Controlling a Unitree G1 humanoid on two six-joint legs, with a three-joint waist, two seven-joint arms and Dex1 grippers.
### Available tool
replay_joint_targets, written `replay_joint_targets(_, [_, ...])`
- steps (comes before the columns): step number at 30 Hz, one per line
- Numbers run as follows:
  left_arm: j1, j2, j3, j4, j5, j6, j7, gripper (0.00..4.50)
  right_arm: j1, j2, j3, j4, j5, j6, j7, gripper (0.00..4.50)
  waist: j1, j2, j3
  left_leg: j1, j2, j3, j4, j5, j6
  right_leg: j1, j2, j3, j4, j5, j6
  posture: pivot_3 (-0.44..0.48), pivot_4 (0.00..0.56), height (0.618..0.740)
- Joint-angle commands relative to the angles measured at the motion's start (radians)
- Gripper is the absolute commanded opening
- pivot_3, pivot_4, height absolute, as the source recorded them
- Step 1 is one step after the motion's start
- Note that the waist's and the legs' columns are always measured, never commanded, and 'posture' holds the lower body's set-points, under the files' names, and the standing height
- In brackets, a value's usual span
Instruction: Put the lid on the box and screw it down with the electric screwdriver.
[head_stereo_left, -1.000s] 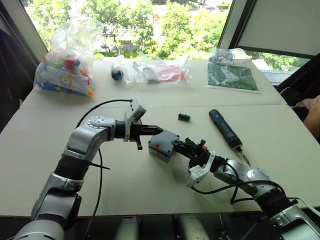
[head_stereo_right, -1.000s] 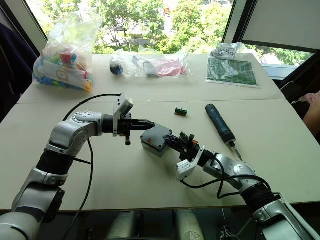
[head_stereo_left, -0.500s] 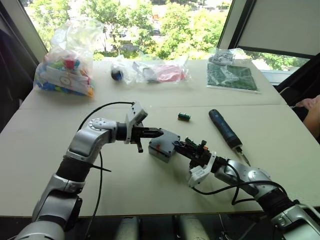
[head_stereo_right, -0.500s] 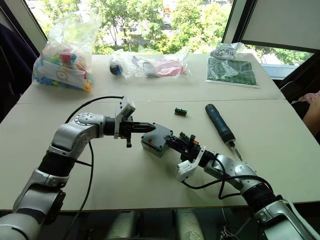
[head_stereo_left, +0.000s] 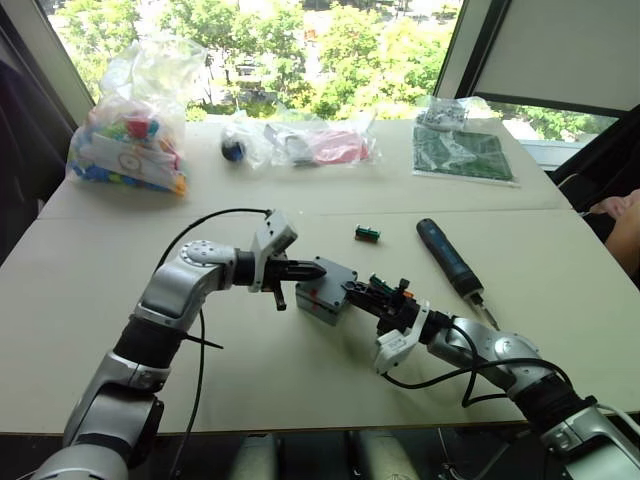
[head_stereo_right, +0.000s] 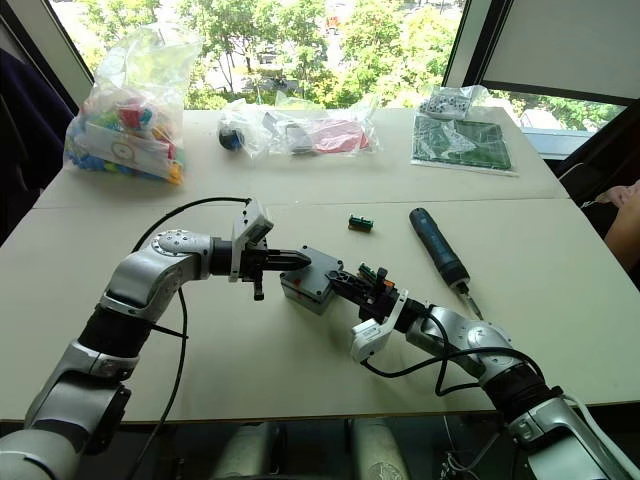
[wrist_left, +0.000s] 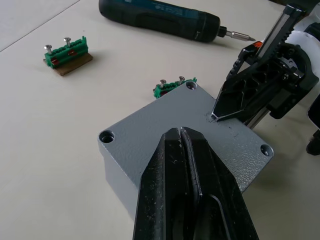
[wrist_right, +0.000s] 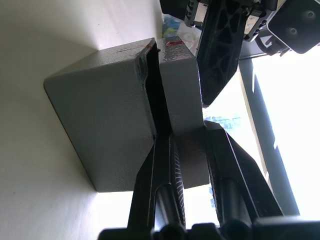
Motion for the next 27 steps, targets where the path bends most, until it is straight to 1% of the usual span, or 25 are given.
replay_joint_targets(1, [0.0,0.009,-0.017,-0.013,0.024,-0.023,-0.011,0.01,0.02,-0.007,0.025,-0.016,0.003,-0.004,0.036,0.14,0.001,0.0,0.0,0.0,0.0,0.0,0.0,0.0,0.0,0.0,0.0,0.0,0.0,0.0,0.0,0.0,0.15,0.74])
replay_joint_targets(4, [0.003,0.013,-0.032,-0.008,0.042,-0.03,-0.018,0.01,0.026,-0.009,0.026,-0.019,0.005,-0.002,0.041,0.14,0.001,0.0,0.0,0.0,0.0,0.0,0.0,0.0,0.0,0.001,0.0,0.0,0.0,0.0,0.0,0.0,0.15,0.74])
replay_joint_targets(6, [0.003,0.017,-0.054,0.01,0.075,-0.042,-0.008,0.01,0.027,-0.008,0.024,-0.02,0.012,-0.002,0.044,0.14,0.002,0.0,-0.001,0.001,0.0,0.0,0.0,0.0,0.0,0.001,0.0,0.0,0.0,0.0,0.0,0.0,0.15,0.74])
replay_joint_targets(8, [0.002,0.018,-0.07,0.032,0.11,-0.061,0.005,0.0,0.025,-0.006,0.018,-0.022,0.017,0.004,0.046,1.14,0.002,0.0,-0.001,0.002,0.0,0.0,0.0,0.0,0.0,0.003,0.0,0.0,0.0,0.0,0.0,0.0,0.15,0.74])
replay_joint_targets(9, [0.001,0.018,-0.075,0.038,0.118,-0.069,0.004,0.0,0.022,-0.004,0.017,-0.018,0.022,0.007,0.054,1.28,0.002,0.0,-0.001,0.004,0.0,0.0,0.0,0.0,0.001,0.005,0.0,0.0,-0.001,0.0,0.0,0.0,0.15,0.74])
replay_joint_targets(10, [0.001,0.016,-0.077,0.043,0.121,-0.073,0.003,0.0,0.021,-0.004,0.017,-0.016,0.022,0.008,0.055,1.65,0.001,0.0,-0.001,0.007,0.0,0.0,0.0,-0.001,0.002,0.008,0.0,0.0,-0.001,0.0,0.0,0.0,0.15,0.74])
replay_joint_targets(12, [0.0,0.012,-0.085,0.053,0.136,-0.079,0.008,0.0,0.02,-0.005,0.019,-0.014,0.02,0.012,0.054,2.35,0.0,-0.001,-0.004,0.019,0.0,0.0,-0.001,-0.004,0.007,0.02,0.0,0.0,-0.003,-0.003,-0.003,0.0,0.15,0.74])
replay_joint_targets(13, [0.0,0.011,-0.09,0.056,0.143,-0.082,0.008,0.0,0.02,-0.006,0.019,-0.016,0.017,0.014,0.05,2.58,0.0,-0.001,-0.004,0.021,0.0,0.0,-0.001,-0.004,0.007,0.022,0.0,0.0,-0.003,-0.004,-0.003,0.0,0.15,0.74])
replay_joint_targets(14, [0.001,0.01,-0.094,0.059,0.149,-0.083,0.009,0.0,0.022,-0.008,0.019,-0.017,0.017,0.015,0.049,2.97,0.0,-0.002,-0.005,0.022,0.0,0.0,-0.001,-0.004,0.008,0.023,0.0,0.0,-0.003,-0.005,-0.003,0.0,0.15,0.74])
replay_joint_targets(15, [0.002,0.01,-0.098,0.061,0.152,-0.084,0.006,0.0,0.024,-0.009,0.018,-0.019,0.017,0.015,0.049,3.25,-0.001,-0.003,-0.006,0.023,0.0,0.0,-0.001,-0.005,0.008,0.025,0.0,0.0,-0.003,-0.005,-0.003,0.0,0.15,0.74])
replay_joint_targets(16, [0.004,0.01,-0.101,0.061,0.156,-0.083,0.005,0.0,0.027,-0.011,0.016,-0.022,0.018,0.015,0.048,3.59,-0.001,-0.003,-0.006,0.026,0.0,0.0,-0.001,-0.005,0.008,0.027,0.0,0.0,-0.003,-0.005,-0.003,0.0,0.15,0.74])
replay_joint_targets(18, [0.009,0.012,-0.107,0.059,0.163,-0.086,0.001,0.0,0.033,-0.017,0.013,-0.028,0.017,0.013,0.046,4.08,-0.002,-0.004,-0.008,0.034,0.0,0.001,-0.001,-0.008,0.014,0.034,0.0,0.0,-0.003,-0.01,-0.007,0.0,0.15,0.74])
replay_joint_targets(27, [0.032,0.02,-0.129,0.086,0.209,-0.103,0.004,0.0,0.057,-0.056,-0.01,-0.065,0.024,0.003,0.044,4.08,0.003,-0.002,-0.011,0.034,0.0,0.0,-0.001,-0.009,0.016,0.035,0.0,0.0,-0.003,-0.011,-0.006,0.0,0.15,0.74])
